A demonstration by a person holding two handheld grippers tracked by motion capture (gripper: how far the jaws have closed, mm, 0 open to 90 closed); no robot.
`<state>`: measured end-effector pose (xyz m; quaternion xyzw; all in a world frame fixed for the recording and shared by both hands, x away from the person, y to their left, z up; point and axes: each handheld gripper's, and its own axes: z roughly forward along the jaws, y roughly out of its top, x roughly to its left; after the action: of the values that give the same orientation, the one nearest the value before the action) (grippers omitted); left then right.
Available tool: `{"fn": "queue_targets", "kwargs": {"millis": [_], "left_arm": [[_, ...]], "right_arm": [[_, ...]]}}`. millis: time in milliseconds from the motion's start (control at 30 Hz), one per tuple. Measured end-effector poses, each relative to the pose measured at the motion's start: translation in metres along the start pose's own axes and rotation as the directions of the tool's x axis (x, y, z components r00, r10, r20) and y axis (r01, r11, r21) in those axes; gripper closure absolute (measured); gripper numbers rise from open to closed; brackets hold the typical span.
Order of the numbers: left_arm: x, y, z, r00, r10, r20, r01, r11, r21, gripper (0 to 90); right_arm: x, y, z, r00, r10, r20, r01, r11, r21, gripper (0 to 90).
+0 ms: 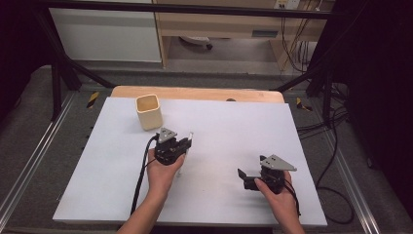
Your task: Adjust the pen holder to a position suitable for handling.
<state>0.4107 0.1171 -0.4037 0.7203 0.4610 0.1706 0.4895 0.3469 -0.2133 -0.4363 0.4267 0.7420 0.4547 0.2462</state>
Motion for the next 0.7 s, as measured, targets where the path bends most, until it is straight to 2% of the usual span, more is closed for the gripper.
{"fn": "queue_targets", "kwargs": {"millis": [233, 700], "left_arm": [[0.002, 0.006, -0.004, 1.0000, -0.004, -0.003, 0.004, 0.9998, -0.020, 79.6], [0.010, 0.029, -0.017, 0.9993, 0.027, -0.025, -0.029, 0.9981, -0.055, 79.6]], "right_arm": [[0.000, 0.000, 0.000, 1.0000, 0.000, 0.000, 0.000, 1.0000, 0.000, 3.8], [-0.001, 0.000, -0.001, 1.0000, 0.000, 0.001, 0.000, 1.0000, -0.002, 3.7]]}}
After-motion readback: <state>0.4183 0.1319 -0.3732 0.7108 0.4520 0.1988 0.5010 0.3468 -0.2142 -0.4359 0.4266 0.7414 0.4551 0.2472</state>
